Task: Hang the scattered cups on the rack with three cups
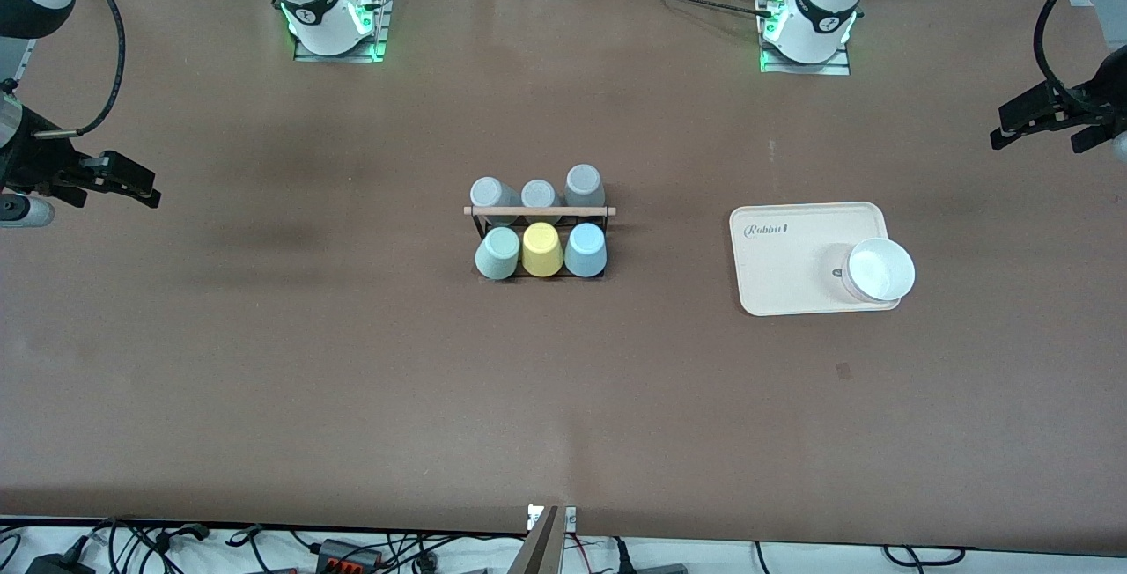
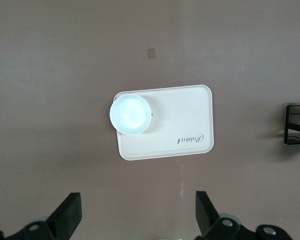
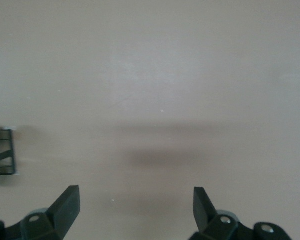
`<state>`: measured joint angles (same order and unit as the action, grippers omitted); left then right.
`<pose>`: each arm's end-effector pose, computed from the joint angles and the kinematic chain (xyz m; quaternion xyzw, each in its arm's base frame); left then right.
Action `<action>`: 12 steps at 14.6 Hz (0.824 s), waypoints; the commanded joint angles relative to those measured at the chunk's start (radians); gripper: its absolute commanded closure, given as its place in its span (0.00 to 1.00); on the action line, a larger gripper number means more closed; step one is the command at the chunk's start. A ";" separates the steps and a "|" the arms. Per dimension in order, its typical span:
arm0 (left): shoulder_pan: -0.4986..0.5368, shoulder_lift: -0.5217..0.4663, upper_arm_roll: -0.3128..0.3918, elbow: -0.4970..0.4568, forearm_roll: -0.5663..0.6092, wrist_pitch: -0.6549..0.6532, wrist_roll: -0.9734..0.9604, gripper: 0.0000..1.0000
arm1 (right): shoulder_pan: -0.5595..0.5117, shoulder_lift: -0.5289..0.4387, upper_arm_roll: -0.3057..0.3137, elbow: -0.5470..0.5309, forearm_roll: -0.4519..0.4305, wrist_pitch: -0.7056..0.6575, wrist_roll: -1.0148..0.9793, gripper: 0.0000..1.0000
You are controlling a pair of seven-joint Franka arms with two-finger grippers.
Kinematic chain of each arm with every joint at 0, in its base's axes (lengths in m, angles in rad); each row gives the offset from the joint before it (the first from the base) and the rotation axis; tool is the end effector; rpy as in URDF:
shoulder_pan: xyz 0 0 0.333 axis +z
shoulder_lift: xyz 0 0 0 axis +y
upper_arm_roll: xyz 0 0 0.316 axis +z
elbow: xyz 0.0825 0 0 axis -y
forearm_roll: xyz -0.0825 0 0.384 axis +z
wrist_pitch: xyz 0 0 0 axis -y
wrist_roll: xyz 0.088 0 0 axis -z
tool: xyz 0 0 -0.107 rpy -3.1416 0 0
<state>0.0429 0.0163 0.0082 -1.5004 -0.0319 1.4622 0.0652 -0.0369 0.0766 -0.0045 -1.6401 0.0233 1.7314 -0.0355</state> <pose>0.5481 0.0243 0.6392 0.9995 -0.0083 -0.0263 0.0174 0.5875 -0.0221 0.5619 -0.9999 0.0047 -0.0078 0.0110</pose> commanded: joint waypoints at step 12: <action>0.003 -0.021 -0.008 -0.021 0.027 -0.002 0.019 0.00 | -0.012 -0.037 0.012 -0.021 -0.012 0.010 -0.001 0.00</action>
<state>0.0429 0.0163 0.0079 -1.5004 -0.0313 1.4622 0.0652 -0.0594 0.0596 0.0094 -1.6403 0.0255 1.7335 -0.0371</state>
